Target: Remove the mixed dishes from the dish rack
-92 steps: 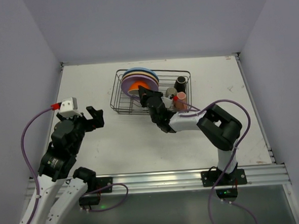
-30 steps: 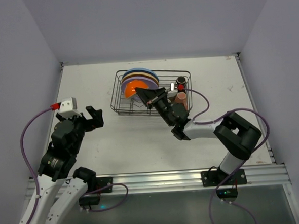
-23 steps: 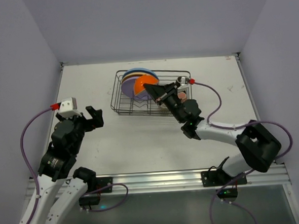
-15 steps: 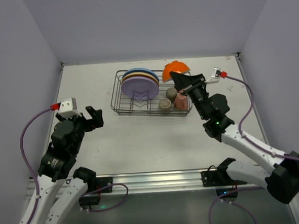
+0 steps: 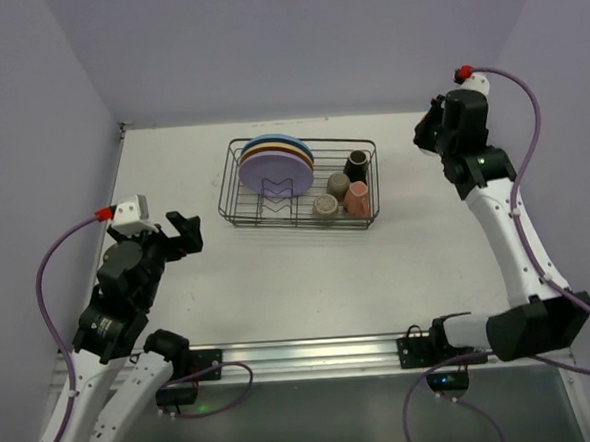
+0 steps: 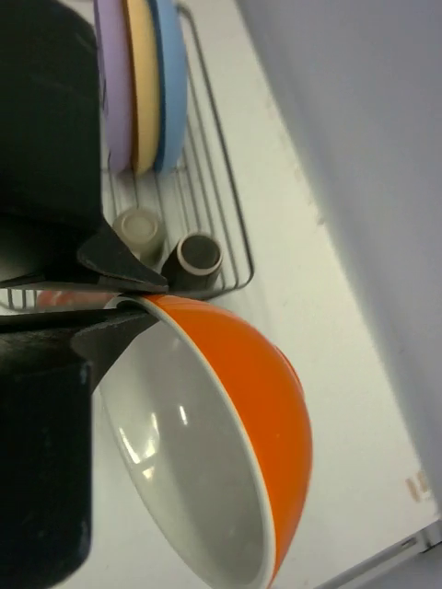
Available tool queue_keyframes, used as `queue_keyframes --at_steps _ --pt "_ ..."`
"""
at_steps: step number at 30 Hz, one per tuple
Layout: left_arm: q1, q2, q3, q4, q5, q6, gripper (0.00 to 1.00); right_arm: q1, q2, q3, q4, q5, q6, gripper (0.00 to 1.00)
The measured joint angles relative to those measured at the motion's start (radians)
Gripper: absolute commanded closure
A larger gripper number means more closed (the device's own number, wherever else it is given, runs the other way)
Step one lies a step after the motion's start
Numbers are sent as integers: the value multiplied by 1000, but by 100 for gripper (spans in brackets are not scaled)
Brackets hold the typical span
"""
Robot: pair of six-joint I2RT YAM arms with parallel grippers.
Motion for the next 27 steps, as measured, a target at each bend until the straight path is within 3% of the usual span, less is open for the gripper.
queue_keyframes --at_steps 7,13,19,27 --pt "-23 -8 0 0 0 0 0 -73 283 140 -350 -76 -160 100" --pt "-45 -19 0 0 0 0 0 -117 488 270 -521 -134 -255 100" --pt "-52 -25 0 0 -1 0 0 -144 630 372 -603 -107 -303 100" --pt "-65 -41 0 0 -2 0 0 -144 759 388 -645 -51 -320 100"
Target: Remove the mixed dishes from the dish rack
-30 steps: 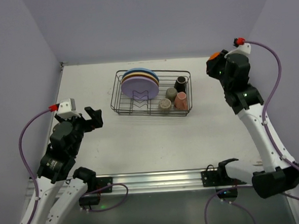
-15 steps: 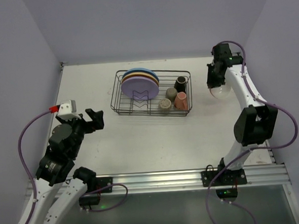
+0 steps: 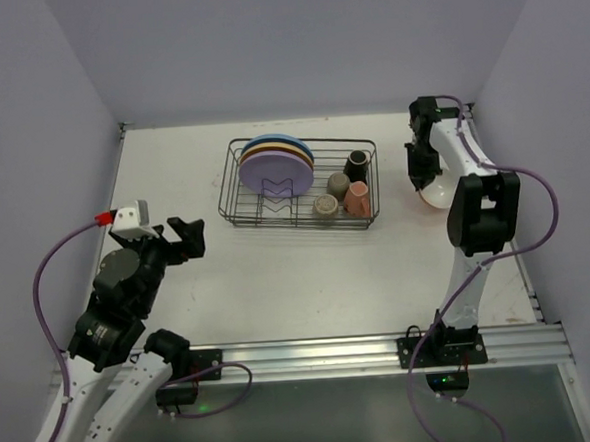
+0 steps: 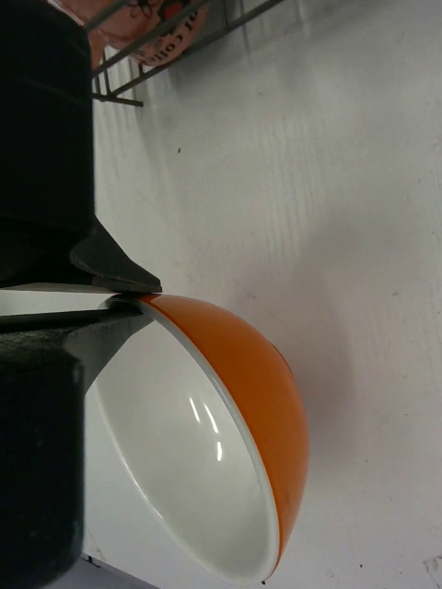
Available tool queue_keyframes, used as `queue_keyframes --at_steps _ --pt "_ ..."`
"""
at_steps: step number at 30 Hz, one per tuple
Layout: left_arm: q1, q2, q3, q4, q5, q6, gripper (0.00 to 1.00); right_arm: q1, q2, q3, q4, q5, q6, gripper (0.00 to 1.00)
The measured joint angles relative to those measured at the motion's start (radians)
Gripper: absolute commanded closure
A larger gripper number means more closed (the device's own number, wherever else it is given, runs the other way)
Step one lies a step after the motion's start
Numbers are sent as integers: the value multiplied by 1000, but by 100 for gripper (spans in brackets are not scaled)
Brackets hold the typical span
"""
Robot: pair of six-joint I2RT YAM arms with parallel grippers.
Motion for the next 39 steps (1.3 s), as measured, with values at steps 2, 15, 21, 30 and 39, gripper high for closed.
queue_keyframes --at_steps 2,15,21,30,39 --pt "0 -13 0 0 -3 0 0 0 27 7 -10 19 -3 100" --pt "-21 -31 0 0 -11 0 0 0 112 49 -29 119 -2 82" --pt "-22 -31 0 0 -26 0 0 1 130 69 -36 123 -2 62" --pt "-26 -35 0 0 -33 0 0 7 131 76 -39 124 -3 39" --pt "-26 -32 0 0 -37 0 0 23 -29 47 -21 -2 -7 34"
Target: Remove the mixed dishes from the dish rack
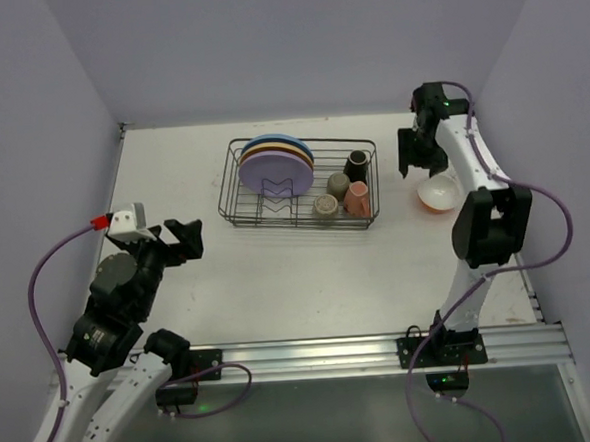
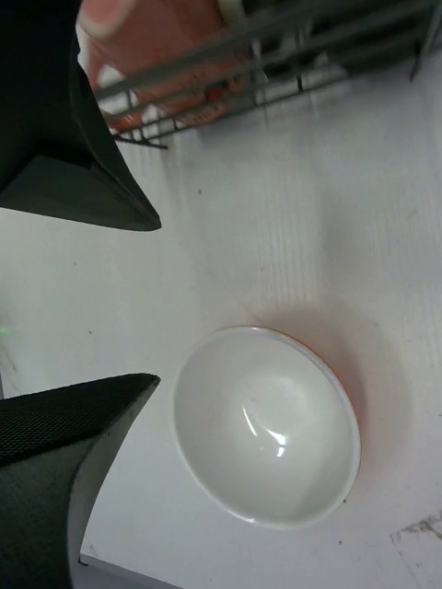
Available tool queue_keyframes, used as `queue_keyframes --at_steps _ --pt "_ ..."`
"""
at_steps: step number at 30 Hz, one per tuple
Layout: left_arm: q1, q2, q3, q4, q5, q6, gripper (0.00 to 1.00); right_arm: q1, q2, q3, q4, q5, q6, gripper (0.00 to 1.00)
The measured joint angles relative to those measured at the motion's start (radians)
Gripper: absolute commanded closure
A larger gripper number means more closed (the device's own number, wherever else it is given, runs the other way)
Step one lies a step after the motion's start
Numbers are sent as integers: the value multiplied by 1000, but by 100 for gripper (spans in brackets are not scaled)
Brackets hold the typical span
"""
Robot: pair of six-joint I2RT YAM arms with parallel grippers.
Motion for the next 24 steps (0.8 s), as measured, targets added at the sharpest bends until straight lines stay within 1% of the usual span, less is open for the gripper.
queue_keyframes --at_steps 2,4,5,6,7,8,10,11,13,14,16,19,21,24 --pt "0 6 0 0 0 0 0 5 -116 -14 16 -48 -2 33" --pt "0 22 0 0 -2 0 0 15 -273 -42 68 -102 -1 28" --pt "0 34 0 0 -4 0 0 25 -366 -66 105 -133 3 21" --pt "0 48 0 -1 -6 0 0 35 -444 -89 140 -160 5 16" --pt "0 63 0 -2 -8 0 0 49 -558 -146 211 -203 23 12" --pt "-1 80 1 -3 -12 -1 0 60 -690 -237 318 -261 53 4" --pt "-1 116 2 -8 -23 -2 0 73 -945 -455 530 -402 134 3" --pt "-1 134 3 -10 -31 -2 0 77 -1071 -578 672 -478 190 5" --pt "-1 166 8 -24 -50 -2 0 82 -1219 -742 853 -604 276 5" --pt "-1 182 14 -31 -60 -2 0 95 -1229 -776 904 -655 288 3" --pt "-1 202 30 -46 -80 -1 0 150 -1178 -781 946 -697 267 1" --pt "-1 211 44 -46 -110 -1 0 214 -1011 -699 930 -708 174 1" --pt "-1 209 43 -46 -129 -1 0 222 -883 -617 909 -709 125 1" --pt "-1 213 43 -45 -147 -3 0 219 -774 -579 952 -712 113 1"
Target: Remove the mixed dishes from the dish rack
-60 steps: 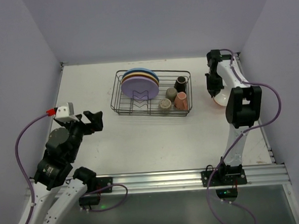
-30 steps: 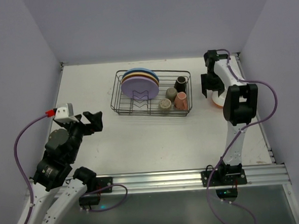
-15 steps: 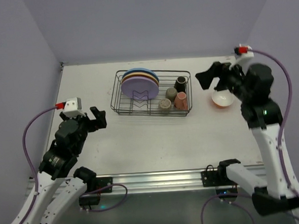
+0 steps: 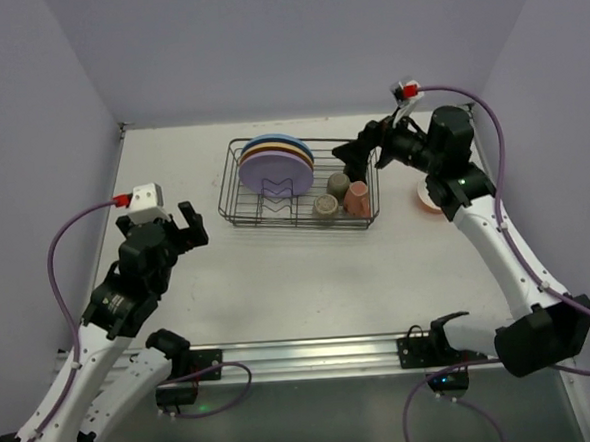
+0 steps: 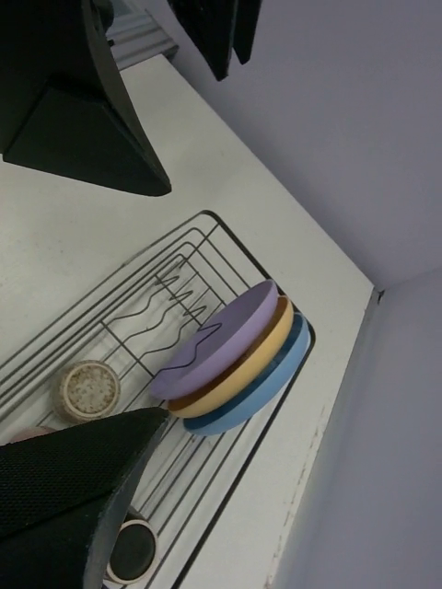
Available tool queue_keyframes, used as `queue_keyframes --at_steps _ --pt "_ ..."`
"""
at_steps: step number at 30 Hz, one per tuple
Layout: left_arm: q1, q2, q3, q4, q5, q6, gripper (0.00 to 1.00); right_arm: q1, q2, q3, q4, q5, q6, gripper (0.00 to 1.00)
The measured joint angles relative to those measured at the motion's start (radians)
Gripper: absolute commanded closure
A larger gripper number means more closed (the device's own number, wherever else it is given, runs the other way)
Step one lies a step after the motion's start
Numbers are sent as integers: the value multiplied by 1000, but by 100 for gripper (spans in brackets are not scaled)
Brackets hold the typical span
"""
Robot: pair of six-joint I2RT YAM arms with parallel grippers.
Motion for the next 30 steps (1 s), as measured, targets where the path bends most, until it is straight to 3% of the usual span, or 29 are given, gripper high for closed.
queue_keyframes --at_steps 5,9,14,22,30 --pt "0 20 -1 0 -11 -6 0 -2 82 -14 153 -69 29 2" --pt "0 13 -8 0 -13 -5 0 90 294 268 39 26 -110 3" --pt "0 -11 -10 3 -3 -5 0 238 461 465 -157 257 -319 19" --pt "0 -1 -11 15 28 -5 0 299 561 543 -288 453 -479 37" --pt "0 13 -11 22 40 -5 0 362 645 586 -304 536 -567 43"
